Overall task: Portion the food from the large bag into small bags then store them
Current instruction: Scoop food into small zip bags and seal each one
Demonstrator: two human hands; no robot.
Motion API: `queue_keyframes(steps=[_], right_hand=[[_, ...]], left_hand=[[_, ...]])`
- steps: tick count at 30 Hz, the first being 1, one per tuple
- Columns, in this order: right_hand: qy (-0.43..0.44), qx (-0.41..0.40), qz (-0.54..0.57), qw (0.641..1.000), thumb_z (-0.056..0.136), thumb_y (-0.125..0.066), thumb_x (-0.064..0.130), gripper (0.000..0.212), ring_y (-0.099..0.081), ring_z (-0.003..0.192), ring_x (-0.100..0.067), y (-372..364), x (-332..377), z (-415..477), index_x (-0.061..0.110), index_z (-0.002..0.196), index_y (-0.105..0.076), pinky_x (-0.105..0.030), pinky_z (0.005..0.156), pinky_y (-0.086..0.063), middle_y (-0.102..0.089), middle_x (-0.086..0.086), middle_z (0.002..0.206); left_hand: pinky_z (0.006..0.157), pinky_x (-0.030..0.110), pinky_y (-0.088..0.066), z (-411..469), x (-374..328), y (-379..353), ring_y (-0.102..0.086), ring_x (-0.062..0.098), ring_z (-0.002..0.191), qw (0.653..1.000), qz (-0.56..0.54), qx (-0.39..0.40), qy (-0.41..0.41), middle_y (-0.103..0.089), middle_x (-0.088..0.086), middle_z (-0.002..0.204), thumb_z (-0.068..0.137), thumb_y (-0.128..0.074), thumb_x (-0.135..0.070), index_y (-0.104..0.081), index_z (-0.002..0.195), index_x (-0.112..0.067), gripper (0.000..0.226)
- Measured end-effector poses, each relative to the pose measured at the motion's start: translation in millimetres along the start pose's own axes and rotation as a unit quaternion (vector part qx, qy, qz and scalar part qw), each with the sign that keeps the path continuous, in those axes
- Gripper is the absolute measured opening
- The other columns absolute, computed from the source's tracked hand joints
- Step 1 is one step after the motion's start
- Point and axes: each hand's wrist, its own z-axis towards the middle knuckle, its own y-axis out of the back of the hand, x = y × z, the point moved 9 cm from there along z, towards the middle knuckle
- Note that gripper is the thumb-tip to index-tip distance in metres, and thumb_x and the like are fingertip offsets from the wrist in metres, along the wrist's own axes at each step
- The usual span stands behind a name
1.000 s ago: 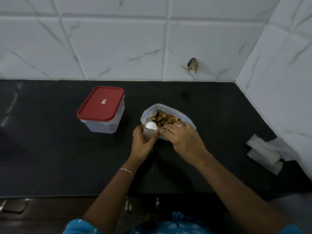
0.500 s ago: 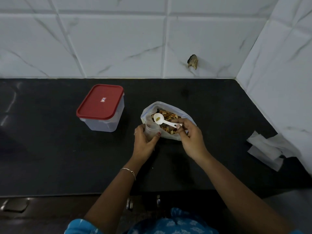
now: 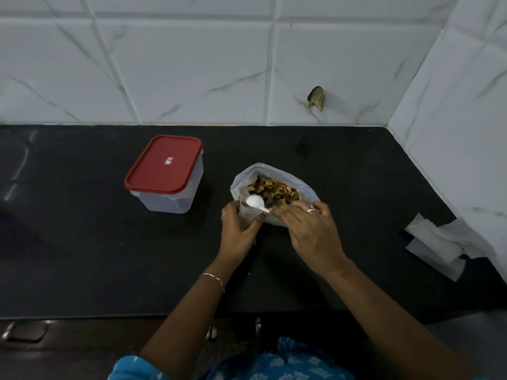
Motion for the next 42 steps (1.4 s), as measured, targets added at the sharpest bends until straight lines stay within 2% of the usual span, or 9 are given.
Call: queue_keyframes(steps=[5, 10, 12, 17, 22, 29, 35, 39, 42], right_hand=[[-0.200, -0.005, 0.208, 0.957, 0.094, -0.055, 0.014, 0.026, -0.056, 0.099, 0.000, -7, -34, -3, 0.030, 0.112, -0.065, -0.028, 0.091, -0.037, -0.066, 0.014, 0.101], [-0.444, 0.004, 0.514, 0.734, 0.098, -0.051, 0.012, 0.023, -0.061, 0.104, 0.001, -41, -62, -27, 0.026, 0.109, -0.066, -0.018, 0.085, -0.050, -0.066, 0.008, 0.113], [-0.488, -0.017, 0.525, 0.697, 0.098, -0.051, 0.009, 0.022, -0.062, 0.103, -0.002, -47, -71, -40, 0.019, 0.111, -0.066, -0.014, 0.078, -0.049, -0.067, 0.005, 0.112], [-0.548, -0.041, 0.361, 0.754, 0.097, -0.054, 0.018, 0.020, -0.059, 0.102, -0.008, -51, -106, -70, 0.024, 0.110, -0.068, -0.025, 0.084, -0.048, -0.062, 0.006, 0.110], [-0.515, -0.024, 0.294, 0.805, 0.096, -0.054, 0.017, 0.022, -0.056, 0.096, -0.010, -50, -123, -65, 0.021, 0.110, -0.070, -0.024, 0.081, -0.046, -0.057, 0.001, 0.107], [-0.552, 0.003, 0.302, 0.777, 0.092, -0.059, 0.020, 0.010, -0.060, 0.086, -0.015, -60, -144, -67, 0.022, 0.101, -0.056, -0.035, 0.075, -0.051, -0.059, 0.006, 0.092], [-0.551, -0.021, 0.281, 0.785, 0.088, -0.065, 0.030, 0.019, -0.059, 0.097, -0.015, -54, -149, -75, 0.022, 0.105, -0.059, -0.029, 0.077, -0.049, -0.057, 0.001, 0.107], [-0.485, -0.087, 0.275, 0.825, 0.089, -0.064, 0.029, 0.031, -0.053, 0.106, -0.011, -27, -128, -57, 0.024, 0.118, -0.055, -0.028, 0.083, -0.049, -0.050, 0.004, 0.121], [-0.360, -0.052, 0.316, 0.876, 0.090, -0.063, 0.019, 0.027, -0.047, 0.110, -0.003, -19, -93, -24, 0.028, 0.115, -0.060, -0.018, 0.083, -0.044, -0.048, 0.005, 0.121]], left_hand=[[0.092, 0.027, -0.046, 1, -1, 0, -0.047, 0.011, 0.117, 1.000, 0.007, -0.001, 0.004, -0.041, -0.001, 0.129, 0.083, -0.072, -0.036, -0.044, 0.121, -0.024, 0.049], [0.098, 0.035, -0.047, 0, 0, -3, -0.047, 0.011, 0.117, 1.000, 0.003, -0.002, 0.011, -0.039, -0.003, 0.129, 0.083, -0.071, -0.037, -0.042, 0.120, -0.027, 0.048], [0.098, 0.034, -0.046, -1, 0, -4, -0.046, 0.011, 0.118, 1.000, 0.000, -0.003, 0.015, -0.038, -0.003, 0.131, 0.083, -0.071, -0.037, -0.041, 0.120, -0.028, 0.048], [0.097, 0.031, -0.045, -2, -2, -7, -0.046, 0.011, 0.119, 1.000, 0.002, -0.013, 0.016, -0.037, -0.002, 0.133, 0.084, -0.071, -0.038, -0.041, 0.121, -0.028, 0.049], [0.101, 0.039, -0.046, 2, -3, -11, -0.047, 0.013, 0.119, 1.000, 0.007, -0.007, 0.014, -0.040, -0.002, 0.130, 0.083, -0.071, -0.042, -0.043, 0.123, -0.028, 0.051], [0.103, 0.037, -0.046, 5, -13, -22, -0.044, 0.014, 0.122, 0.999, 0.027, 0.026, 0.014, -0.035, 0.003, 0.138, 0.082, -0.073, -0.037, -0.042, 0.130, -0.018, 0.061], [0.103, 0.036, -0.048, 3, -11, -17, -0.047, 0.012, 0.118, 0.998, 0.036, 0.049, 0.016, -0.024, 0.002, 0.144, 0.078, -0.077, -0.034, -0.047, 0.124, -0.023, 0.056], [0.100, 0.033, -0.048, 0, -8, -10, -0.048, 0.013, 0.118, 0.998, 0.024, 0.051, 0.027, -0.026, 0.000, 0.140, 0.075, -0.078, -0.039, -0.044, 0.118, -0.030, 0.056], [0.091, 0.024, -0.049, -2, -6, -5, -0.050, 0.011, 0.115, 0.998, 0.002, 0.051, 0.037, -0.031, -0.003, 0.135, 0.076, -0.076, -0.040, -0.045, 0.119, -0.027, 0.054]])
